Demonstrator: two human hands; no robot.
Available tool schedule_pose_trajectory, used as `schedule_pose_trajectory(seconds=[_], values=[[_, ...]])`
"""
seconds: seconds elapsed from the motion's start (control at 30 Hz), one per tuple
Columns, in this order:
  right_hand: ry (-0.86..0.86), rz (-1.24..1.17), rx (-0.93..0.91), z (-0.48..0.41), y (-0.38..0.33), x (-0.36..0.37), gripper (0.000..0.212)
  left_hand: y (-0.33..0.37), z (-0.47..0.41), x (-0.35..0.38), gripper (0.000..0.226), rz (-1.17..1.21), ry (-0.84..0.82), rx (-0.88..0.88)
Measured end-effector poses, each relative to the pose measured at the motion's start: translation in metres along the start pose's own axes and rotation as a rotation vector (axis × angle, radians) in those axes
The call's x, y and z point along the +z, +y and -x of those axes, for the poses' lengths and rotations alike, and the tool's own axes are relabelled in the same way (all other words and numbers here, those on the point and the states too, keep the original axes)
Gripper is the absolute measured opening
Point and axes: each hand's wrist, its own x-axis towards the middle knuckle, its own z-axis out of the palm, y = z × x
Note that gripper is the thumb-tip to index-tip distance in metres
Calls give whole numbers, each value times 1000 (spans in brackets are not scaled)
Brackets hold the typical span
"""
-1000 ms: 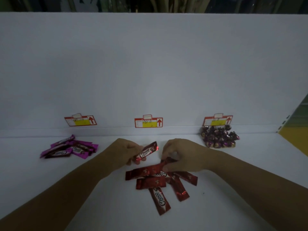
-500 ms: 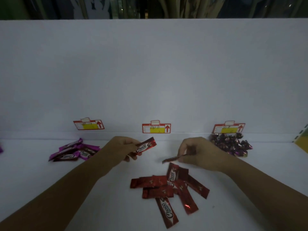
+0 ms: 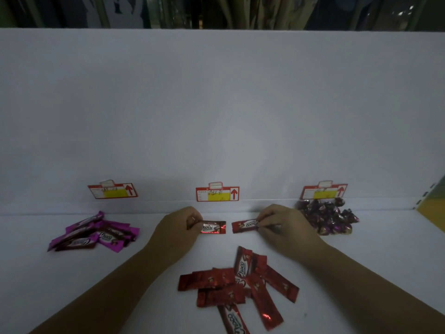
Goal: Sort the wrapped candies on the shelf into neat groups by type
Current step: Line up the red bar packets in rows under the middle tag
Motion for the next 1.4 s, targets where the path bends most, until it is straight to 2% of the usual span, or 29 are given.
schedule_pose_trajectory(seconds=[0.3, 0.4, 0.5, 0.57, 0.63, 0.7, 0.77, 0.97, 1.07, 1.13, 1.27, 1.4], values=[[-28, 3, 39, -1, 2, 4, 12, -3, -9, 5, 17, 62, 149, -50], [-96, 11, 30, 0, -4, 2, 11, -8, -5, 6, 12, -38, 185, 81], [-154, 33, 49, 0, -8, 0, 15, -7, 2, 6, 18, -114, 139, 263], [-142, 51, 48, -4, -8, -4, 12, -4, 4, 10, 26, -155, 52, 344], [-145, 86, -49, -9, -7, -5, 17, -4, 6, 14, 38, -214, -44, 371], [-226, 108, -173, -15, -5, -5, 28, -5, 7, 16, 46, -281, -81, 361], [-271, 122, -179, -18, -4, -3, 33, -7, 7, 17, 48, -300, -82, 342], [-138, 181, -177, -24, -17, 6, 8, -11, 7, 20, 48, -324, -26, 306], [-123, 276, 3, -31, -19, 18, 18, -12, 5, 20, 51, -323, -20, 268], [-55, 276, 50, -30, -17, 25, 21, -12, 5, 20, 52, -347, -36, 254], [-10, 229, -31, -22, -11, 26, 12, -14, 6, 22, 51, -357, -53, 234], [-14, 261, -86, -20, -10, 29, 20, -14, 6, 23, 51, -361, -53, 224]])
